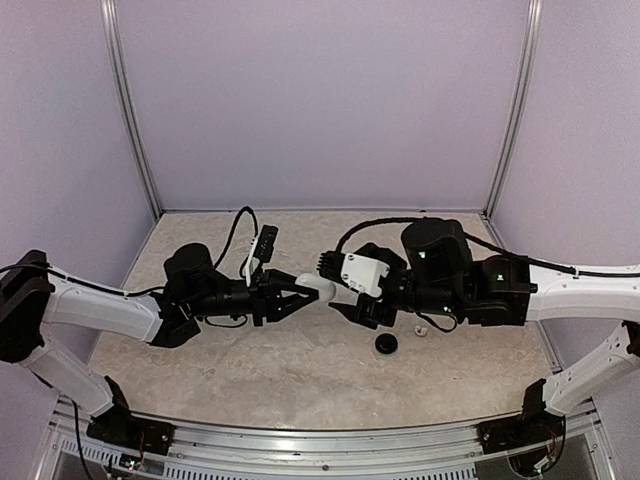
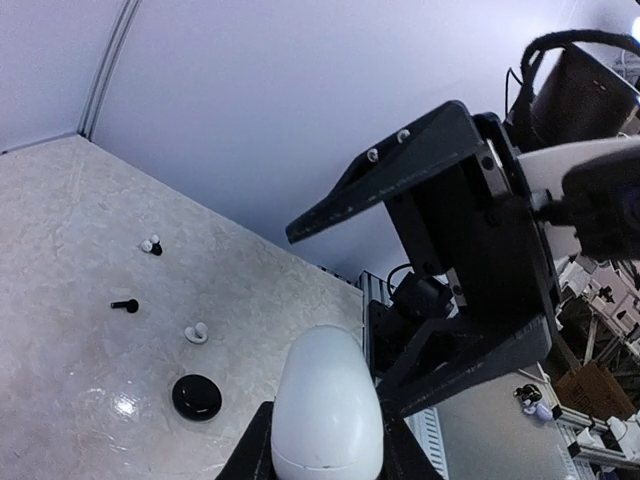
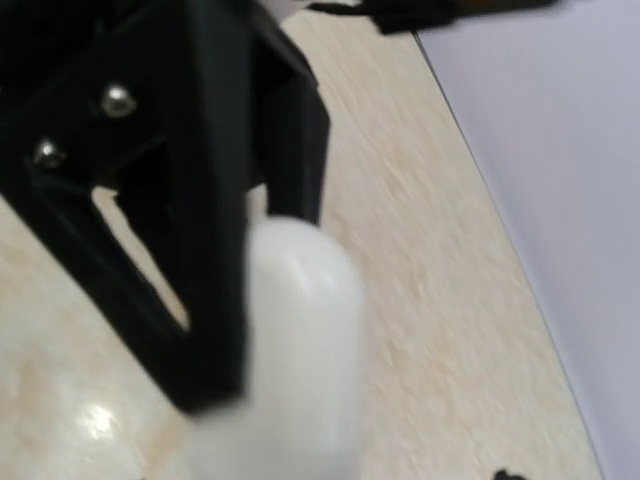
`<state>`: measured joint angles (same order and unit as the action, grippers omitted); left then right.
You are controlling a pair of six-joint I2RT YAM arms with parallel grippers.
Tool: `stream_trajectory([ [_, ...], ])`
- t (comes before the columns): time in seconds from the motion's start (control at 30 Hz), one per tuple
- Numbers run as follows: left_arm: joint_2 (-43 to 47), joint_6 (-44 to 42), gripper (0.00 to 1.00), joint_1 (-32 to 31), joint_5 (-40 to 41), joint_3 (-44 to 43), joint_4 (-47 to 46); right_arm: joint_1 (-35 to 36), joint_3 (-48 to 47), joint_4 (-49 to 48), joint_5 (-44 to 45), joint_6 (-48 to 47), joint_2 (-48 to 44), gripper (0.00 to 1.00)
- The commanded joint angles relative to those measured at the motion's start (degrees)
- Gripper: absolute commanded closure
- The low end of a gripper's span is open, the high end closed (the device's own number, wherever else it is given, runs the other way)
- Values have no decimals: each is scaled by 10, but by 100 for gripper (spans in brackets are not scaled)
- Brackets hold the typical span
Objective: Insert the wireless bluetooth earbuds into the charging case
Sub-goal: Pass from the right arm to the left
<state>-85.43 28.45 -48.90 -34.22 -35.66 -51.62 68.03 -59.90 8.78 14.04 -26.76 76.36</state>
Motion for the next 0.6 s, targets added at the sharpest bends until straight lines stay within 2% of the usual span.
stream_trajectory([
  [0.0, 48, -87, 95, -10, -8, 22, -7, -40, 10, 15, -149, 64, -43, 26],
  [0.2, 101, -178, 92, -34, -5, 45, -6, -68, -5, 38, -324, 115, -40, 32],
  [0.3, 116, -193, 92, -44, -4, 55, -21, -71, -13, 38, -386, 132, -31, 36],
  [0.43, 128, -212, 92, -55, 2, 57, -16, -71, -28, 38, -440, 150, -16, 42],
  [0.57, 132, -229, 92, -66, 13, 53, -1, -71, -41, 32, -455, 160, -3, 49],
])
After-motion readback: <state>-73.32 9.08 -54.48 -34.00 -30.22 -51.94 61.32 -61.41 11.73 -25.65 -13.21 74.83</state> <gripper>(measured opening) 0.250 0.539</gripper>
